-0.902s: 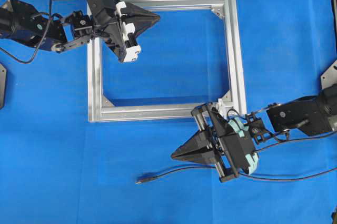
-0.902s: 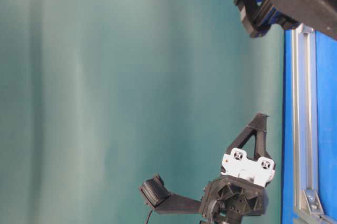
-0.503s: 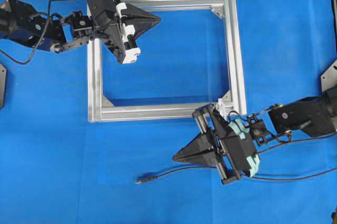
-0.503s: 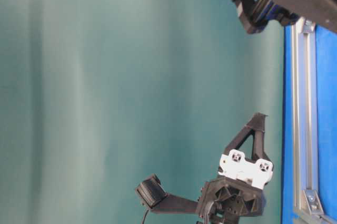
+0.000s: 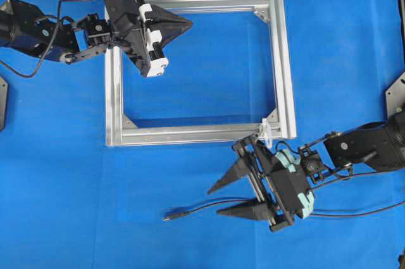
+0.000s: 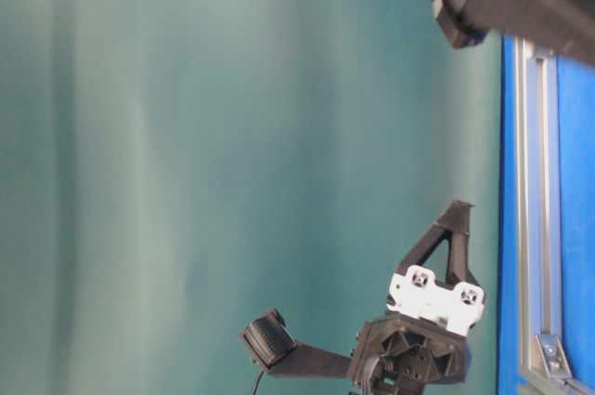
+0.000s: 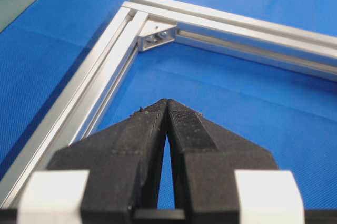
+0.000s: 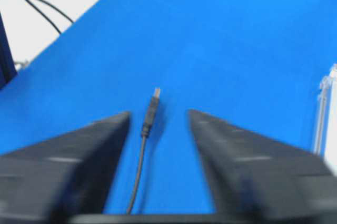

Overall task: Insert the wire through the string loop located on the right side.
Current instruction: 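Open the right gripper and lower it over the black USB cable end, then close the right gripper on the cable just behind the USB plug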

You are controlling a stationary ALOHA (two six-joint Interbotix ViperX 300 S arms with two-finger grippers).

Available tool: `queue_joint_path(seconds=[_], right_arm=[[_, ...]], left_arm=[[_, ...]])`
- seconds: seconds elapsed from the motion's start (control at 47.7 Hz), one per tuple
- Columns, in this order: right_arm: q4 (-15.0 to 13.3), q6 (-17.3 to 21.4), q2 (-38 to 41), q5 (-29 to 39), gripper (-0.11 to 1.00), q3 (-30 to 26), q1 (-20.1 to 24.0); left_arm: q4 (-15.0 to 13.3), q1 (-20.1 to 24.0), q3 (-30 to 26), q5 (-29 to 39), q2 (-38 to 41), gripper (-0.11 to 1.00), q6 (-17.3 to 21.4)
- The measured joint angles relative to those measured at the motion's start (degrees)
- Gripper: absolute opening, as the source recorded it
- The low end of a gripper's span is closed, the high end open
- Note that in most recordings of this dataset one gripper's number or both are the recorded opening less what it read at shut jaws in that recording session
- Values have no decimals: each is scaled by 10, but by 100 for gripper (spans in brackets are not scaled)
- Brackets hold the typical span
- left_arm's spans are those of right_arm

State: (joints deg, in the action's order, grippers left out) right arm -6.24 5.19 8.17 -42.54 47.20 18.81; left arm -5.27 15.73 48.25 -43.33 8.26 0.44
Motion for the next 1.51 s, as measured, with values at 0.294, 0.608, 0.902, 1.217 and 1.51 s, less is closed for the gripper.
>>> queue_joint_path(seconds=[0.294,0.608,0.902,1.217,1.51], right_arm=[[18,7,0,15,83,-13,6],[42,8,50,40,83,-45,22],[82,16,127,40,83,-72,26],[94,16,148,40,83,-86,26],[93,15,149,40,52,-92,27]], left_arm=[[0,-1,2,5,0,0,0],[0,-1,6,6,-1,0,-1],[0,-1,9,6,0,0,-3],[0,-1,12,6,-1,0,-4],[0,-3,13,6,-1,0,-6]])
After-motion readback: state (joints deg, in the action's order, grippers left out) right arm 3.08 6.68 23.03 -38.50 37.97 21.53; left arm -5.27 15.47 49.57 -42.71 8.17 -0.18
